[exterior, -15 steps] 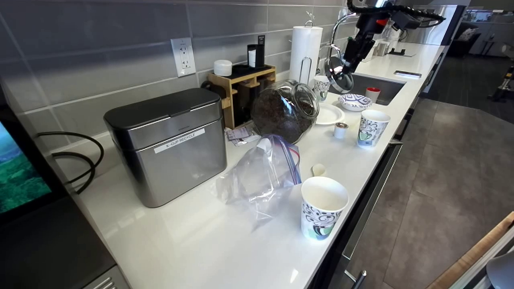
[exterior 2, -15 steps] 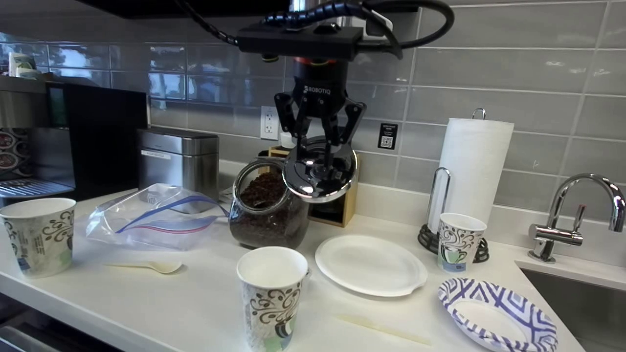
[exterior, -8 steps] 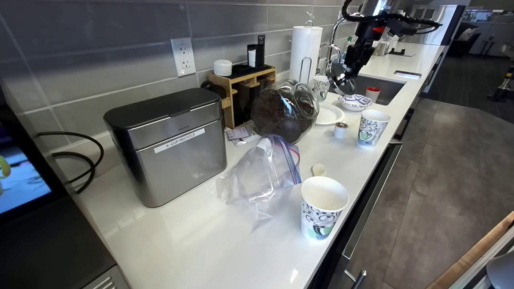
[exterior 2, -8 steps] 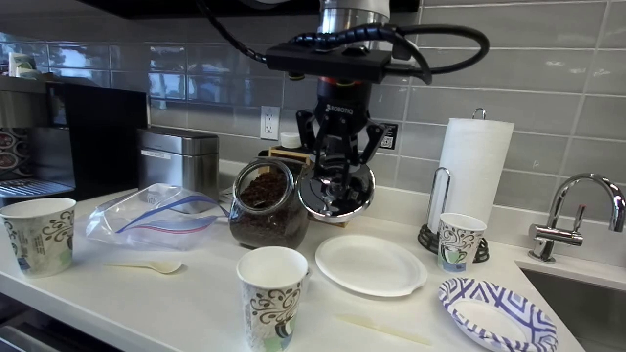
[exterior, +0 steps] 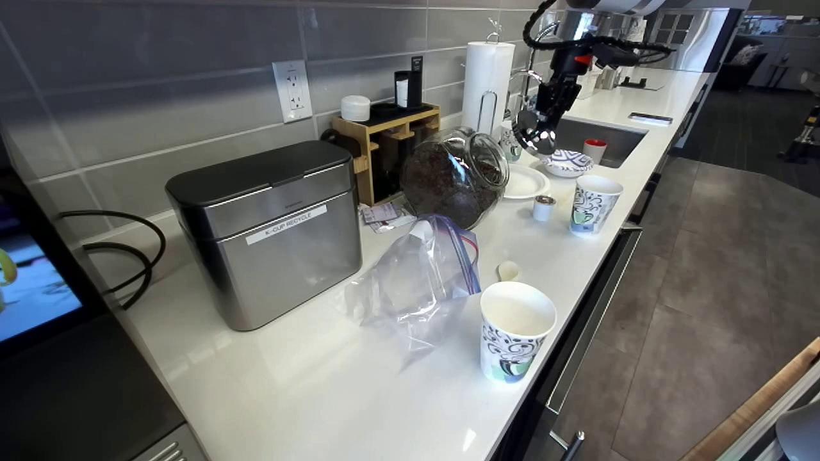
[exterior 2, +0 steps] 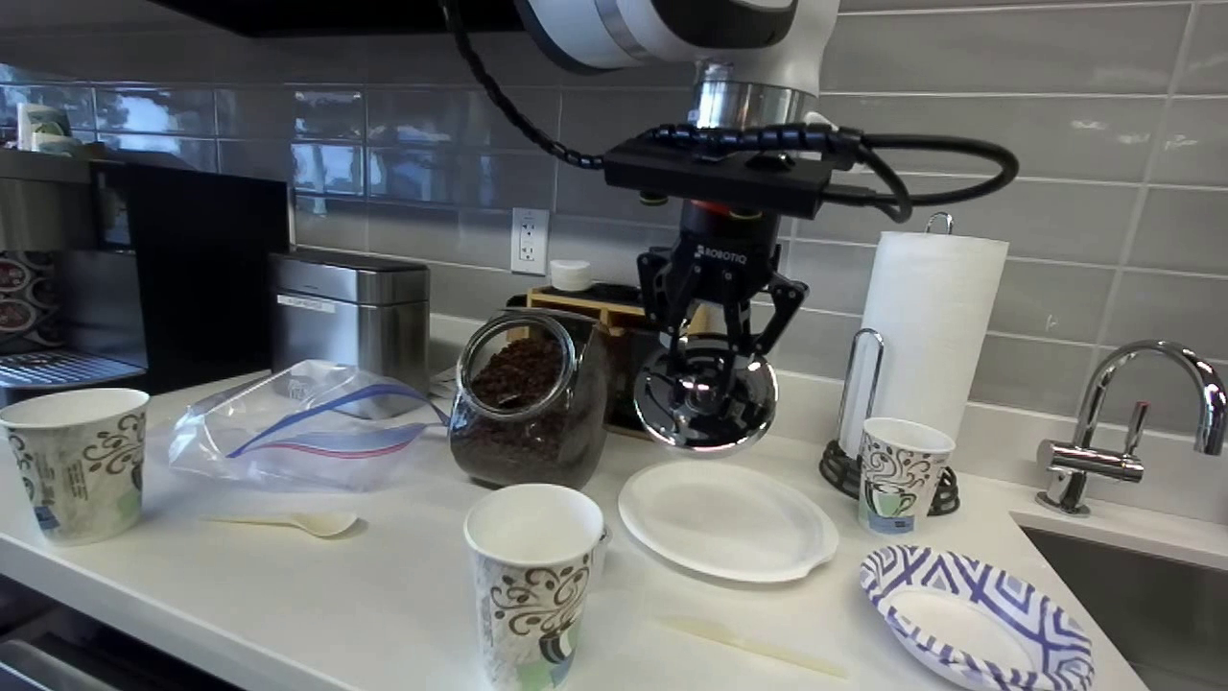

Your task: Remove the lid from the glass container.

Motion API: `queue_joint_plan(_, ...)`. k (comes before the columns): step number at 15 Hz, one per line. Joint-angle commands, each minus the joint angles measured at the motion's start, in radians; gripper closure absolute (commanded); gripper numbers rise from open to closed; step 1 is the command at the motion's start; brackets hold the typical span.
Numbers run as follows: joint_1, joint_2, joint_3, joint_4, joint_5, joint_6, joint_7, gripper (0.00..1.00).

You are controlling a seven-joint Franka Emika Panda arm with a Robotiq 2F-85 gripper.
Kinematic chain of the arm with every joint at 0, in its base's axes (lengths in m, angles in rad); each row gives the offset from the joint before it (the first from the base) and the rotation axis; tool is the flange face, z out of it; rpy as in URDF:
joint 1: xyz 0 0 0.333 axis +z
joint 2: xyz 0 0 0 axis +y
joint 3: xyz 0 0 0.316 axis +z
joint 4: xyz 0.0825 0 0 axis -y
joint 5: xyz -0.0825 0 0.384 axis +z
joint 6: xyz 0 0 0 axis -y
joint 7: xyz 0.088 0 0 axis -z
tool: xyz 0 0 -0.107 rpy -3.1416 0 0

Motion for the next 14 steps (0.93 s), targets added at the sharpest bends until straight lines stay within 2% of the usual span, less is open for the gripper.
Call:
queue_joint_plan(1, -0.021, 0.114, 0.029, 0.115, -0.017, -0.042, -0.021, 0.79)
queue_joint_plan(14, -0.041, 0.363, 0.078, 0.329, -0.113, -0.053, -0.045, 0.79)
